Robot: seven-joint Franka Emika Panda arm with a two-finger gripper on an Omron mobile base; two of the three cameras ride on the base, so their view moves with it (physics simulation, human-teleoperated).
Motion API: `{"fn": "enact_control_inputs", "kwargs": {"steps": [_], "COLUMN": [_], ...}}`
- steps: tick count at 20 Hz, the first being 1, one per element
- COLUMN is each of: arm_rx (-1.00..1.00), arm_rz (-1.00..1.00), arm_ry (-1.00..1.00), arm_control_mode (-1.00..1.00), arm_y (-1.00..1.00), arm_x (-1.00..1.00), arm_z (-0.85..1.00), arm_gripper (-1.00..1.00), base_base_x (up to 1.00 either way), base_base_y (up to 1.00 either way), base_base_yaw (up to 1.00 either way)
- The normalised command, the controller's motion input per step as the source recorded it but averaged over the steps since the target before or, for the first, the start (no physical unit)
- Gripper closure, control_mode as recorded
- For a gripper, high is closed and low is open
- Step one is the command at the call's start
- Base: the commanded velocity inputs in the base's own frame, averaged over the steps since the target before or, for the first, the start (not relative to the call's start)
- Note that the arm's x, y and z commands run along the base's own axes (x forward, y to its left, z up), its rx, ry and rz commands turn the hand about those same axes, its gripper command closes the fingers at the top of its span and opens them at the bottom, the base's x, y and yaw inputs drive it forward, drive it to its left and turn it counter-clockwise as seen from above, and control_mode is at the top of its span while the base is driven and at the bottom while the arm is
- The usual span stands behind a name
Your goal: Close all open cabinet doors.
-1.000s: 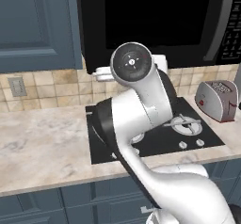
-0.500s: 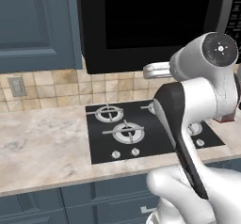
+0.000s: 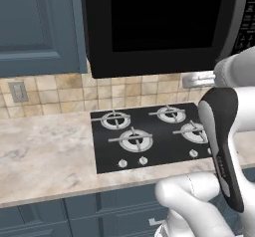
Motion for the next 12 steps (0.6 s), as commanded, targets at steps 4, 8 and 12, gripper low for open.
{"fn": "enact_control_inputs", "kwargs": {"steps": [4, 8, 12], "arm_rx": [0.0, 0.0, 0.0], "arm_rz": [-0.03, -0.02, -0.01], "arm_ry": [0.05, 0.06, 0.04], "arm_control_mode": [-1.0, -1.0, -1.0], "arm_y": [-0.04, -0.07, -0.06], "arm_x": [-0.15, -0.11, -0.11], "arm_z": [-0.08, -0.02, 0.0], "arm_gripper": [-1.0, -1.0, -1.0], "base_base_x": [0.0, 0.0, 0.0], "base_base_y": [0.0, 0.0, 0.0], "base_base_yaw": [0.0, 0.0, 0.0]}}
